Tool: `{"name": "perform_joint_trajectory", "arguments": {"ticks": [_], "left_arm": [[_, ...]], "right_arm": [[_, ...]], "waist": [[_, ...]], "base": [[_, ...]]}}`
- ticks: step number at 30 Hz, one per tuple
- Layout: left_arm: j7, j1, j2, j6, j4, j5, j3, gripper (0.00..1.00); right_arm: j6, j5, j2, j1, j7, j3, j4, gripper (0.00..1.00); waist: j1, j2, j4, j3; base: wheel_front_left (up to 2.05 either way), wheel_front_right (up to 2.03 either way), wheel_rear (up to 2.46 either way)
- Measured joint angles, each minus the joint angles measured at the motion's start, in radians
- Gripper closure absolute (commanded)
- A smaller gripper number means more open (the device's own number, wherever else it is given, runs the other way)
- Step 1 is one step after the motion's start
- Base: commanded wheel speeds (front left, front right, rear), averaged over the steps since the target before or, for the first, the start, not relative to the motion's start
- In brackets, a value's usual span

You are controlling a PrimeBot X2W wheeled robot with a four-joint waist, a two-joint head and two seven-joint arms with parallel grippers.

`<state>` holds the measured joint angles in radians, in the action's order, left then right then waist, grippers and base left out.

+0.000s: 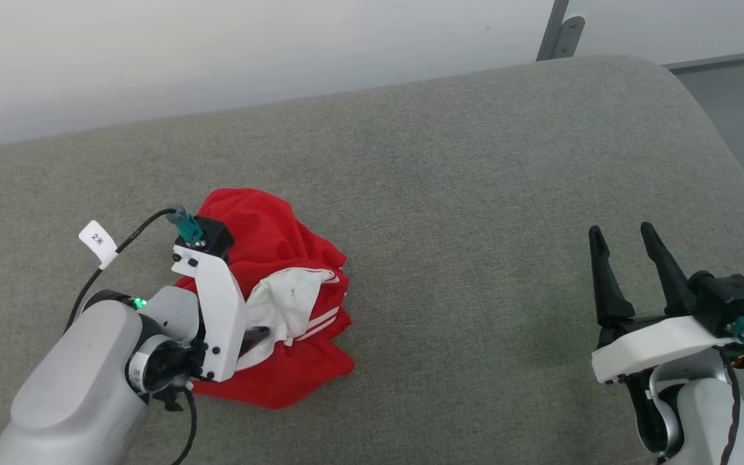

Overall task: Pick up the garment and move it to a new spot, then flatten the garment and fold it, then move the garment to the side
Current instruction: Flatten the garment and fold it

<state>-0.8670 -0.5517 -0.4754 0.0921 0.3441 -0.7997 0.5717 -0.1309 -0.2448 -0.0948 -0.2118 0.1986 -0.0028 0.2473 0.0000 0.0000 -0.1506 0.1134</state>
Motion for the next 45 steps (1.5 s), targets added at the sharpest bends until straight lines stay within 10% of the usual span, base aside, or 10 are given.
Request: {"name": "perform_joint_trajectory", "arguments": {"ticks": [13,25,32,33,35,36,45], "left_arm": [[0.004,-0.025,-0.071,0.022,-0.079,-0.037,-0.014,1.00],[-0.003,0.197,-0.346,-0.165,-0.329,-0.038,-0.171,1.00],[0.065,0.286,-0.321,-0.169,-0.221,-0.075,-0.187,1.00],[0.076,0.286,-0.301,-0.161,-0.193,-0.082,-0.185,0.93],[0.100,0.284,-0.270,-0.143,-0.145,-0.080,-0.169,0.12],[0.112,0.277,-0.252,-0.140,-0.119,-0.080,-0.168,0.00],[0.298,0.226,-0.190,-0.091,-0.087,-0.047,-0.179,0.00]], "right_arm": [[0.000,0.023,0.000,0.009,-0.004,-0.045,-0.012,0.00],[0.000,0.031,0.007,0.018,-0.021,-0.047,-0.042,0.00],[0.000,0.024,0.009,0.011,-0.031,-0.031,-0.041,0.00],[0.000,0.019,0.009,0.006,-0.032,-0.026,-0.040,0.00],[0.000,0.012,0.005,-0.005,-0.040,-0.008,-0.035,0.00],[0.000,0.008,0.002,-0.006,-0.042,0.000,-0.033,0.00],[0.000,-0.033,-0.046,-0.029,-0.115,0.091,-0.006,0.00]], "waist": [[0.0000,0.0000,0.072,-0.008],[0.0000,0.0000,0.131,0.011],[0.0000,0.0000,0.145,0.034],[0.0000,0.0000,0.148,0.037],[0.0000,0.0000,0.153,0.040],[0.0000,0.0000,0.157,0.040],[0.0000,0.0000,0.213,0.027]], "base": [[0.00,0.00,0.00],[0.00,0.00,0.00],[0.00,0.00,0.00],[0.00,0.00,0.00],[0.00,0.00,0.00],[0.00,0.00,0.00],[0.00,0.00,0.00]]}}
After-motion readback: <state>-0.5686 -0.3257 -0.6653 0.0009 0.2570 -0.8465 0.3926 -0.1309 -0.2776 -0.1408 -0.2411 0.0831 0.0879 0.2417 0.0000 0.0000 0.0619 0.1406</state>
